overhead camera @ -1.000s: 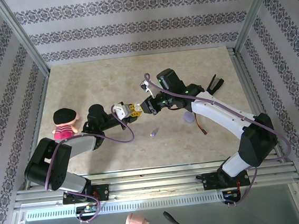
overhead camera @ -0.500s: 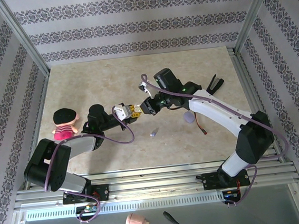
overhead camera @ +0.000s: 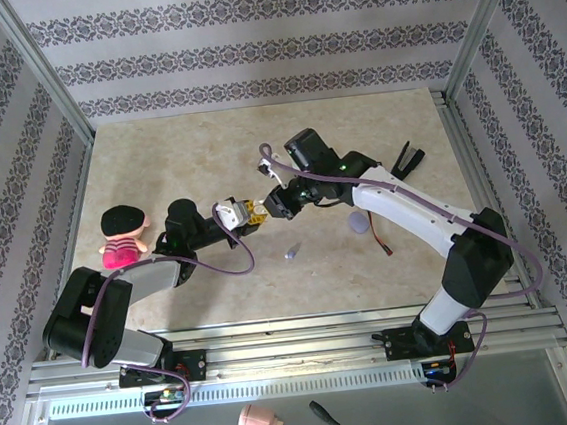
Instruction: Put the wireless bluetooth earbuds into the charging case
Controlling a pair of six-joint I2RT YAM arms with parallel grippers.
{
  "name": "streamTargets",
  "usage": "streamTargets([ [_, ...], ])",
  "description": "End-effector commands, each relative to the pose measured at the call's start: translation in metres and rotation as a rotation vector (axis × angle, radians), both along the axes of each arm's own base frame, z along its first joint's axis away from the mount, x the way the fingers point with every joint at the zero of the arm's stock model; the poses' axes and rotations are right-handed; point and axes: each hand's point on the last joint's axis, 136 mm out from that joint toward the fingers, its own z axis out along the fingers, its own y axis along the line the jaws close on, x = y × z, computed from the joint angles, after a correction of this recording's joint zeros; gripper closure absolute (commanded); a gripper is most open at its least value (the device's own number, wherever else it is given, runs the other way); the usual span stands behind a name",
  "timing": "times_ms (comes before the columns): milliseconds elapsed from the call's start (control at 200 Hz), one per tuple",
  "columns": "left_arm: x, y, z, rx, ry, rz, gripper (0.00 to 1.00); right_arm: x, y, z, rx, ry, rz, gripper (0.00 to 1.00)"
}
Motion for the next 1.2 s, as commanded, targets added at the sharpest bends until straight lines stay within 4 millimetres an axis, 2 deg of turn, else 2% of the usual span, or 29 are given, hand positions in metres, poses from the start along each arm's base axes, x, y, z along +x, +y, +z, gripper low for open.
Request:
streamTargets([
  [0, -0.011, -0.005, 0.011, -0.017, -0.048, -0.042, 1.00, 0.000, 0.000, -0.011, -0.063, 0.012, 0.008, 0.84],
  [285, -0.014, -0.004, 0.013, -0.024, -0.059, -0.045, 1.00, -0.001, 0.005, -0.010, -0.074, 0.020, 0.026, 0.84],
  [555, -0.013, -0.003, 0.009, -0.007, -0.059, -0.041, 1.00, -0.006, 0.000, -0.001, -0.079, 0.013, 0.034, 0.85],
  [695, -0.012, -0.003, 0.011, -0.006, -0.066, -0.039, 1.00, -0.006, -0.003, -0.003, -0.113, 0.027, 0.025, 0.85],
  [949, -0.002, 0.001, 0.016, -0.017, -0.101, 0.027, 1.00, 0.008, -0.012, -0.020, -0.164, 0.133, -0.119, 0.87],
  [1194, 0.008, 0.005, 0.019, -0.036, -0.135, 0.085, 1.00, 0.021, -0.008, -0.020, -0.125, 0.167, -0.230, 0.87],
])
